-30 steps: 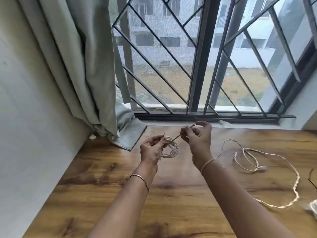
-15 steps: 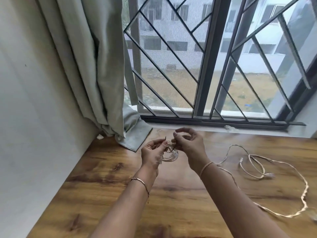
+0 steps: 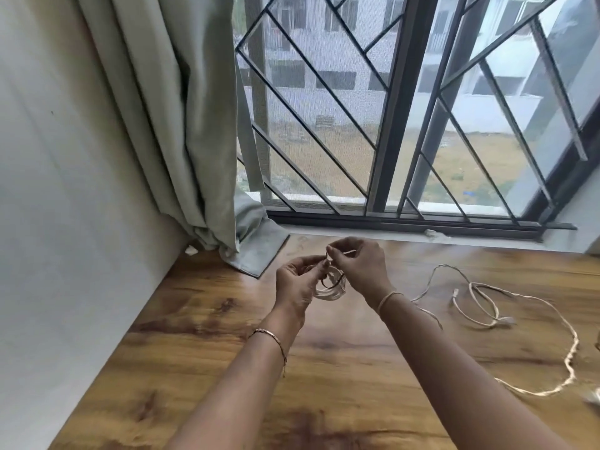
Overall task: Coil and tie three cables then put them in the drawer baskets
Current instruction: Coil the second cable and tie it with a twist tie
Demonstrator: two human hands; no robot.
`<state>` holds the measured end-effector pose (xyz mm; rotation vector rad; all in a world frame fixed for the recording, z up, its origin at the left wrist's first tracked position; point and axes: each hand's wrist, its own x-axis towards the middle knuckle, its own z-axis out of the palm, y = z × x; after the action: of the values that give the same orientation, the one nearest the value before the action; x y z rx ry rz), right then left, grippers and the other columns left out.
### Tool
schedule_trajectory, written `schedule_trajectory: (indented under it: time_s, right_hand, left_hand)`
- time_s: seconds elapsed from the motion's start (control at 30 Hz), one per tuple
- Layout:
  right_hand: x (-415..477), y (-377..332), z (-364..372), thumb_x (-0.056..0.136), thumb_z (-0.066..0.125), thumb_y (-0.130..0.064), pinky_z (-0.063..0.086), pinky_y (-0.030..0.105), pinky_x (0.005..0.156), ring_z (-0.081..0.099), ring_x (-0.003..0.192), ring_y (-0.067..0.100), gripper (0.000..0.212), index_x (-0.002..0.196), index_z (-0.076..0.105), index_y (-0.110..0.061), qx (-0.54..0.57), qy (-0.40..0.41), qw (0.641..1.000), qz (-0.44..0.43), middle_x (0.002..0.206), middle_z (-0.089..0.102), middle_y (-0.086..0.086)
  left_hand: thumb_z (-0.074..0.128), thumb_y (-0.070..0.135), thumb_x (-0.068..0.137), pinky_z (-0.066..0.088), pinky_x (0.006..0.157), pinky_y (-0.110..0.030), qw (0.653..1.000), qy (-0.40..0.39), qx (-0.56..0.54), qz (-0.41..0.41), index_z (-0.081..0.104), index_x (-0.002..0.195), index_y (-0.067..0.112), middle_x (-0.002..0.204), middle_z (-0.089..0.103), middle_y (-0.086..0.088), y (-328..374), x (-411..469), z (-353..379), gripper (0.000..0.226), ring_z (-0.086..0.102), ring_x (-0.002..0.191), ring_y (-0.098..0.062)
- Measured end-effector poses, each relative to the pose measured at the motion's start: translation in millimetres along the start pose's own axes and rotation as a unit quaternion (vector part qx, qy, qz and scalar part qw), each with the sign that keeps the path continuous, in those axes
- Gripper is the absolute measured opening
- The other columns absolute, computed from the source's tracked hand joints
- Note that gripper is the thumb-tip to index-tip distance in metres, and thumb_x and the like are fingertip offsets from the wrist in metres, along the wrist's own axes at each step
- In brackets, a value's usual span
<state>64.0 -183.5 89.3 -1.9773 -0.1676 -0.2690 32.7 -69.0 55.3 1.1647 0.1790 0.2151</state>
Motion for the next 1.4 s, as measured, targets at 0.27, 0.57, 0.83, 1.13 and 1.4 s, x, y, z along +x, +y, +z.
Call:
schedule_trajectory:
  time_s: [0.27, 0.57, 0.83, 1.13, 1.4]
  right_hand:
    - [-3, 1, -1, 0.078, 0.075, -0.017, 0.058, 0.042, 0.074, 0.07, 0.069, 0.015, 0.002, 0.079, 0.076, -0.015, -0.021, -0.005, 1.0, -0.013, 0.072, 0.073, 0.0]
    - [-5, 1, -2, 0.078, 0.074, -0.016, 0.058, 0.038, 0.074, 0.068, 0.069, 0.013, 0.003, 0.08, 0.076, -0.016, -0.032, -0.005, 0.999, -0.013, 0.071, 0.072, -0.001]
    - [-6, 3, -7, 0.075, 0.077, -0.018, 0.058, 0.037, 0.075, 0.069, 0.07, 0.011, 0.006, 0.074, 0.073, -0.023, -0.028, -0.038, 0.999, 0.014, 0.072, 0.072, -0.002]
    - [-3, 6, -14, 0.078, 0.076, -0.017, 0.055, 0.035, 0.075, 0.067, 0.073, 0.014, 0.006, 0.076, 0.072, -0.019, -0.031, -0.065, 0.997, 0.016, 0.076, 0.072, 0.002]
    - [-2, 4, -16, 0.079, 0.075, -0.01, 0.052, 0.026, 0.066, 0.062, 0.067, 0.011, 0.006, 0.077, 0.071, -0.013, 0.002, -0.108, 0.993, 0.044, 0.074, 0.07, 0.005]
  left_hand:
    - [0.073, -0.001, 0.078, 0.049, 0.059, -0.018, 1.0, 0.016, 0.009, -0.007, 0.069, 0.08, 0.006, 0.063, 0.068, -0.003, 1, -1, 2, 0.008, 0.061, 0.056, -0.009]
    - [0.074, 0.0, 0.077, 0.05, 0.061, -0.02, 1.0, 0.009, 0.014, -0.006, 0.069, 0.08, 0.007, 0.07, 0.068, -0.009, -2, -1, 2, 0.009, 0.061, 0.061, -0.013]
    - [0.072, -0.001, 0.079, 0.051, 0.064, -0.022, 1.0, 0.01, 0.009, -0.014, 0.069, 0.081, 0.006, 0.07, 0.068, -0.009, -6, -2, 2, 0.009, 0.062, 0.06, -0.013]
    - [0.073, -0.001, 0.079, 0.051, 0.066, -0.023, 1.0, -0.012, 0.018, -0.021, 0.069, 0.079, 0.008, 0.066, 0.07, -0.004, -8, -6, 3, 0.01, 0.062, 0.063, -0.016]
    - [0.071, -0.001, 0.08, 0.051, 0.058, -0.017, 0.999, 0.008, 0.033, -0.018, 0.068, 0.08, 0.006, 0.07, 0.068, -0.008, -10, -8, 5, 0.008, 0.063, 0.058, -0.01]
